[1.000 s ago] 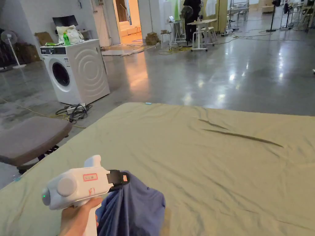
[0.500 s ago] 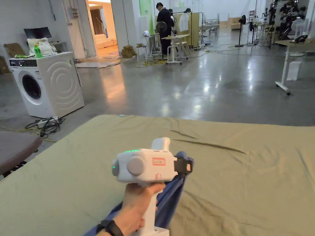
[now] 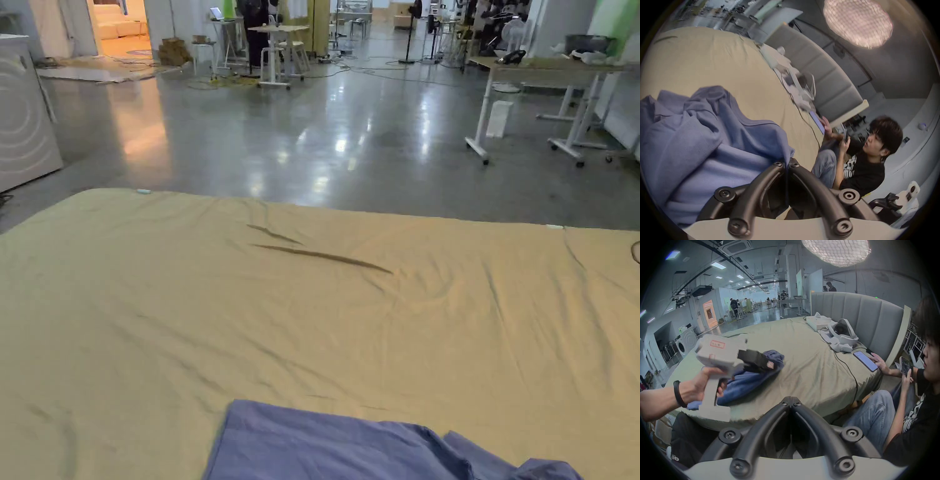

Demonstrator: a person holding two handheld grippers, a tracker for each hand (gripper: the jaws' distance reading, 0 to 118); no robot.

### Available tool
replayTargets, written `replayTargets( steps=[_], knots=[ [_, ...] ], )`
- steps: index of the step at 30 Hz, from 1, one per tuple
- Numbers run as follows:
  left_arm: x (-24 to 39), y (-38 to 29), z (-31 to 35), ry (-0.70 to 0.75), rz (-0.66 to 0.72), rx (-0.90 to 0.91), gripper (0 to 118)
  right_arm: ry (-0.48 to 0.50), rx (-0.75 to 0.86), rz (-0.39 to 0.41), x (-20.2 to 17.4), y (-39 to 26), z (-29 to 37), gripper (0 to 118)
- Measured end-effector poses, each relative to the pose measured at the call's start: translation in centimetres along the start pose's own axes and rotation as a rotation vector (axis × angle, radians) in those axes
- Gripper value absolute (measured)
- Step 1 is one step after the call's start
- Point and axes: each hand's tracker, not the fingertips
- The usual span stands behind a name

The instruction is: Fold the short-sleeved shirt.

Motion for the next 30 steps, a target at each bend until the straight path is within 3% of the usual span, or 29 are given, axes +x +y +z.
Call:
replayTargets(
  steps=[2, 4, 6, 7, 8, 17, 20, 25, 26, 28, 29, 30],
  knots=[
    [0.0, -0.4, 0.6, 0.051, -0.072, 0.014, 6, -0.002, -0.006, -0.004, 0.2, -0.1, -0.1, 0],
    [-0.3, -0.2, 3.4, 0.026, -0.077, 0.073, 21, 0.014, 0.009, -0.005, 0.0, 0.1, -0.1, 0],
    [-0.3, 0.5, 8.0, 0.044, -0.093, 0.150, 81, 0.047, 0.033, -0.002, -0.6, 0.8, -0.2, 0],
    [-0.1, 0.6, 10.9, 0.106, -0.125, 0.207, 98, 0.068, 0.044, 0.004, -1.0, 1.3, -0.5, 0],
    [0.2, 0.6, 14.3, 0.147, -0.159, 0.274, 102, 0.087, 0.058, 0.013, -1.6, 2.0, -0.7, 0],
    [8.2, -7.0, 40.1, 0.631, -0.346, 0.755, 102, 0.290, 0.302, 0.163, -6.9, 7.9, -0.3, 0],
    [11.6, -11.7, 44.5, 0.774, -0.389, 0.877, 102, 0.340, 0.352, 0.188, -8.6, 9.2, 0.8, 0],
    [14.9, -16.5, 46.1, 0.977, -0.371, 0.974, 100, 0.380, 0.392, 0.212, -10.0, 9.5, 2.6, 0],
    [15.2, -17.2, 46.3, 0.972, -0.368, 0.968, 88, 0.378, 0.399, 0.221, -10.3, 9.4, 2.9, 0],
    [15.5, -18.3, 46.3, 0.970, -0.367, 0.969, 44, 0.366, 0.408, 0.244, -10.4, 9.0, 3.5, 0],
    [15.7, -18.6, 46.0, 0.986, -0.357, 0.973, 29, 0.357, 0.410, 0.256, -10.5, 8.8, 3.8, 0],
    [15.7, -18.9, 46.0, 0.996, -0.357, 0.965, 28, 0.354, 0.410, 0.262, -10.6, 8.6, 4.0, 0]
  ],
)
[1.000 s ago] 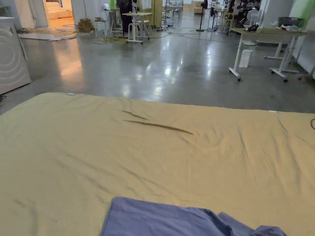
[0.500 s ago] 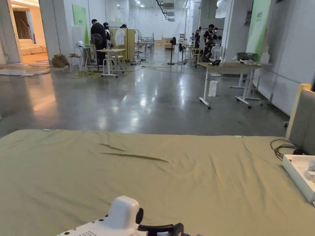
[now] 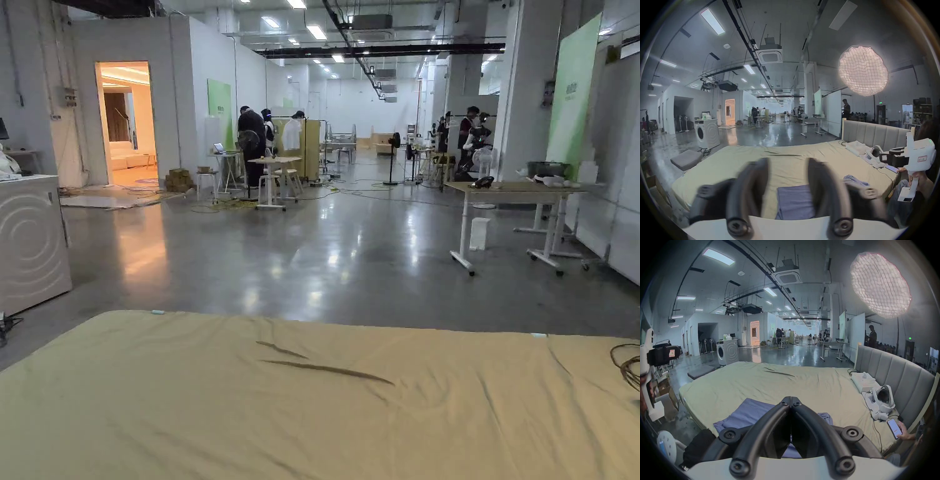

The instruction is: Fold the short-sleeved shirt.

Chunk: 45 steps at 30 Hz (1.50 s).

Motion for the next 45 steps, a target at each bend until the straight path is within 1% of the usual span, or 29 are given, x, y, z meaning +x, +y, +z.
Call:
replayTargets(
  steps=[2, 3, 4, 5, 6, 8, 11, 19, 22, 25, 29, 34, 37, 40, 42, 43, 44, 45],
  knots=[
    [-0.2, -0.3, 0.5, -0.019, 0.005, -0.010, 27, 0.003, -0.001, 0.010, -0.2, -0.3, 0.5, 0],
    [0.0, -0.5, 0.7, -0.024, 0.015, -0.018, 22, -0.001, 0.002, 0.011, -0.4, -0.4, 0.7, 0],
    [0.0, -0.7, 0.8, -0.023, 0.034, -0.022, 10, -0.005, 0.006, 0.010, -0.4, -0.3, 0.8, 0],
    [0.0, -1.2, 1.2, -0.028, 0.051, -0.007, 1, -0.007, 0.012, 0.009, -0.5, -0.4, 1.0, 0],
    [-0.1, -1.2, 1.4, -0.035, 0.073, 0.013, 1, -0.011, 0.017, 0.008, -0.5, -0.4, 1.1, 0],
    [-0.2, -1.2, 1.5, -0.012, 0.082, -0.023, 1, -0.020, 0.018, 0.008, -0.4, -0.2, 1.1, 0],
    [-0.9, -1.1, 1.4, -0.015, 0.085, -0.027, 1, -0.024, 0.021, 0.000, -0.2, -0.1, 1.1, 0],
    [-1.0, -1.2, 0.9, -0.030, 0.084, -0.059, 1, -0.028, 0.027, -0.054, 0.5, 0.0, 1.0, 0],
    [-0.8, -1.3, 0.2, -0.042, 0.093, -0.077, 1, -0.030, 0.024, -0.049, 0.6, 0.0, 1.0, 0],
    [-0.9, -1.5, -1.0, -0.022, 0.066, -0.134, 1, -0.030, 0.018, -0.047, 0.1, 0.5, 1.2, 0],
    [-1.1, -2.2, -2.7, -0.038, 0.073, -0.113, 1, -0.043, 0.024, -0.039, 0.4, -0.2, 0.8, 0],
    [-1.0, -3.3, -5.7, -0.069, 0.046, -0.112, 1, -0.037, 0.005, -0.040, 0.8, -0.9, -0.5, 0],
    [-0.7, -4.1, -8.9, -0.024, -0.006, -0.204, 1, -0.035, -0.033, -0.048, 1.3, -1.6, -1.6, 0],
    [-2.0, -5.9, -14.4, -0.082, 0.070, -0.306, 1, -0.045, -0.080, -0.049, 1.8, -2.5, -2.6, 0],
    [-3.3, -7.6, -18.6, -0.120, 0.089, -0.313, 3, -0.056, -0.127, -0.041, 2.2, -3.3, -3.4, 0],
    [-3.9, -8.5, -21.1, -0.131, 0.091, -0.344, 5, -0.061, -0.159, -0.032, 2.4, -3.8, -3.8, 0],
    [-4.6, -9.4, -23.9, -0.132, 0.126, -0.419, 20, -0.069, -0.187, -0.023, 2.7, -4.5, -4.2, 0],
    [-5.3, -10.4, -26.5, -0.131, 0.166, -0.471, 42, -0.078, -0.212, -0.016, 2.9, -5.0, -4.5, 0]
  ],
)
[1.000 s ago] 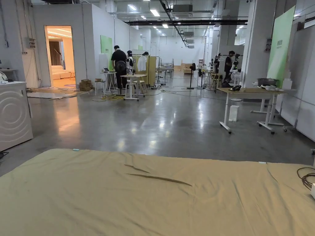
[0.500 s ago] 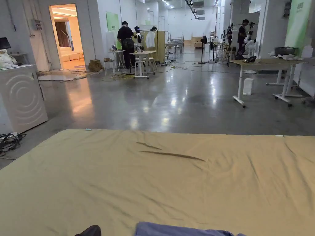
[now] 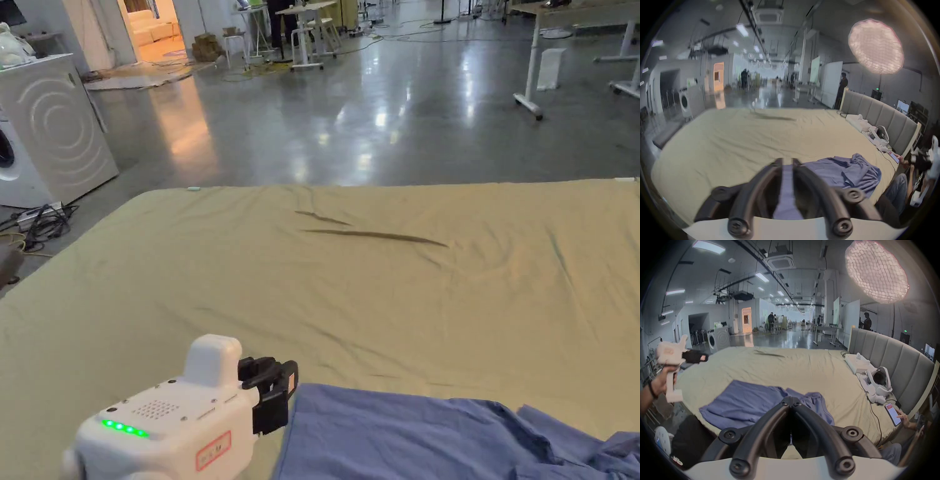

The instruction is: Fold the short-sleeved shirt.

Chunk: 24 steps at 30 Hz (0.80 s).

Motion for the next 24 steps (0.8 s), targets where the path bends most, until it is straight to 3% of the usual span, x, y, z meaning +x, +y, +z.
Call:
replayTargets(
  steps=[2, 3, 4, 9, 14, 18, 21, 24],
  knots=[
    [-1.7, 0.1, -5.0, -0.005, 0.060, -0.086, 101, -0.002, -0.042, -0.009, 0.2, -0.9, -0.7, 0],
    [-2.5, -0.2, -7.1, 0.002, 0.073, -0.106, 112, -0.001, -0.070, -0.021, 0.5, -1.4, -1.1, 0],
    [-3.1, -0.5, -9.2, 0.032, 0.098, -0.157, 114, -0.004, -0.097, -0.032, 0.7, -1.8, -1.5, 0],
    [-5.1, -2.7, -18.0, 0.159, 0.083, -0.445, 114, -0.025, -0.167, -0.051, 1.2, -3.2, -2.6, 0],
    [-5.3, -4.0, -20.8, 0.173, 0.106, -0.520, 110, -0.043, -0.208, -0.091, 1.9, -4.3, -3.1, 0],
    [-3.9, -4.3, -21.2, 0.237, -0.021, -0.514, 108, -0.059, -0.225, -0.087, 2.2, -4.8, -3.1, 0],
    [-1.9, -3.8, -21.0, 0.230, -0.117, -0.523, 85, -0.058, -0.230, -0.089, 2.5, -5.5, -3.0, 0],
    [-0.1, -3.6, -21.3, 0.212, -0.178, -0.551, 55, -0.047, -0.245, -0.122, 2.9, -5.9, -3.1, 0]
  ],
)
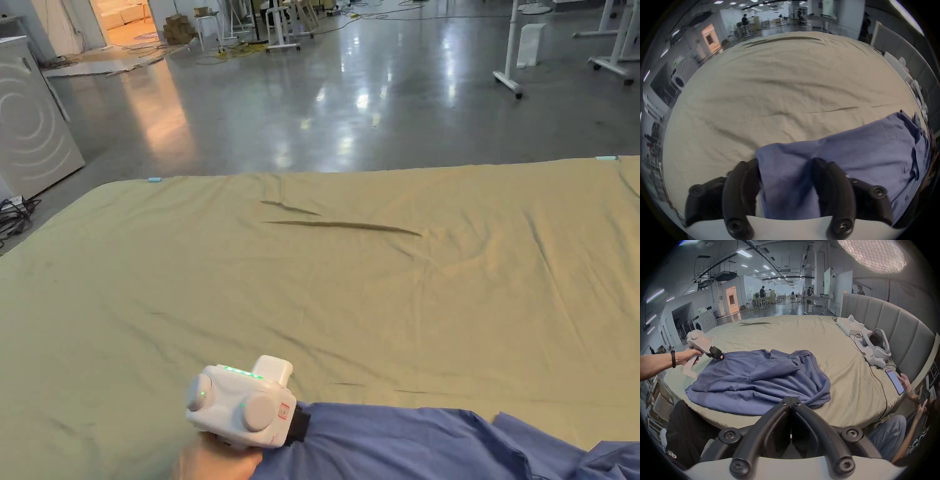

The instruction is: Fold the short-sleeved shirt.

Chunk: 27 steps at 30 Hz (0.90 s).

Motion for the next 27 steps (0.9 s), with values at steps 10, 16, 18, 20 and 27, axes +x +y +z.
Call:
replayTargets(
  steps=[10, 16, 18, 20, 27],
  knots=[
    [1.3, 2.2, -2.0, 0.015, -0.069, -0.139, 12, -0.006, -0.002, 0.013, 3.2, 3.1, -1.9, 0],
    [0.6, 4.8, -2.8, -0.001, -0.062, -0.259, 12, 0.116, -0.093, -0.062, 8.4, 9.8, -11.1, 89],
    [-0.4, 5.0, -3.0, -0.043, -0.026, -0.281, 11, 0.122, -0.151, -0.116, 10.0, 11.7, -15.3, 89],
    [-1.5, 4.9, -3.1, -0.099, 0.051, -0.284, 11, 0.141, -0.206, -0.162, 11.5, 12.6, -20.2, 89],
    [-0.6, 4.7, -2.0, -0.123, 0.044, -0.293, 11, 0.074, -0.393, -0.159, 10.9, 13.8, -28.3, 89]
  ],
)
